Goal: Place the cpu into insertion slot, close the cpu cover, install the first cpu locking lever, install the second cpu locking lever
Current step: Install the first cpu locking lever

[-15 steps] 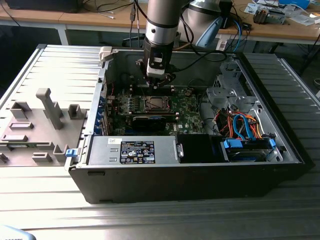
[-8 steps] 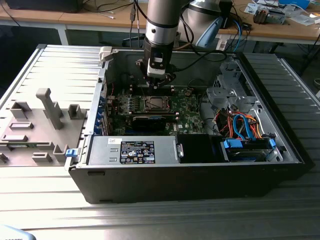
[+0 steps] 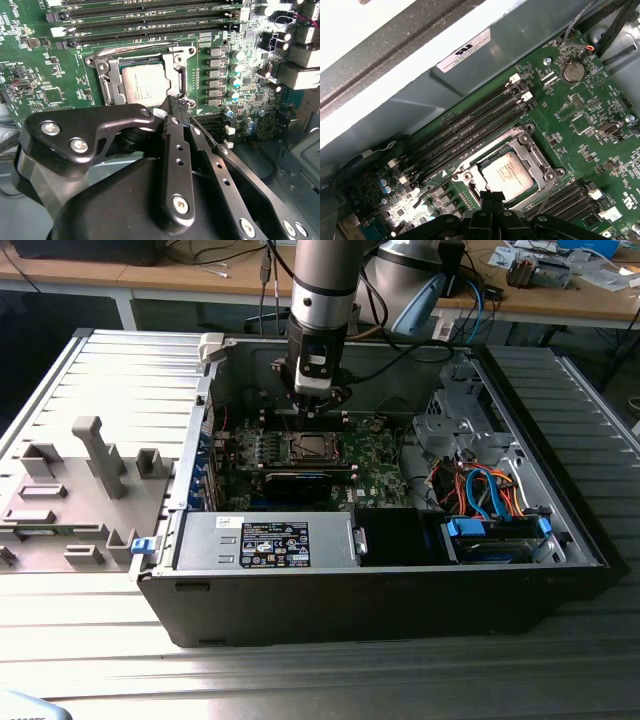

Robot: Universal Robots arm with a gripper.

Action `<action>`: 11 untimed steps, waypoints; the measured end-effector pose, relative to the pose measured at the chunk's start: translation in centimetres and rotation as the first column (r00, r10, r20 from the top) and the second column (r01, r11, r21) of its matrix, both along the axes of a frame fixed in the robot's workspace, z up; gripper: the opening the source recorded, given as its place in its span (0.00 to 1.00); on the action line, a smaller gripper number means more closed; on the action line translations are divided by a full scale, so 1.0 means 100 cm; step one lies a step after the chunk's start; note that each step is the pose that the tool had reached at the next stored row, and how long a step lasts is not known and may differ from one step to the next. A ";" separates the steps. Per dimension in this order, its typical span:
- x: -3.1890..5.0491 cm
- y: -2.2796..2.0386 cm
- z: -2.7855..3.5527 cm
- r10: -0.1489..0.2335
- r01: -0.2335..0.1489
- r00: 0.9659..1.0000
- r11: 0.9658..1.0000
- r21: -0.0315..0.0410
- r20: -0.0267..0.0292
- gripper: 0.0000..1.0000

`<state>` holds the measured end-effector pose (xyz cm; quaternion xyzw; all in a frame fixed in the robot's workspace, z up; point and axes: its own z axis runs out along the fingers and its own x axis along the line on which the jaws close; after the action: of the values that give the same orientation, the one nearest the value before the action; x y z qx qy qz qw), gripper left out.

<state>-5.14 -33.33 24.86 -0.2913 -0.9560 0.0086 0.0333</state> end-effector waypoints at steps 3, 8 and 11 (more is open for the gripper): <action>0.0000 0.0000 0.0000 0.004 -0.004 1.000 1.000 0.000 0.000 0.11; 0.0000 0.0000 0.0000 0.011 -0.011 1.000 1.000 0.000 0.000 0.11; 0.0000 0.0000 0.0000 0.014 -0.014 1.000 1.000 0.000 0.000 0.11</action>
<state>-5.14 -33.33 24.85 -0.2848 -0.9580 0.0088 0.0332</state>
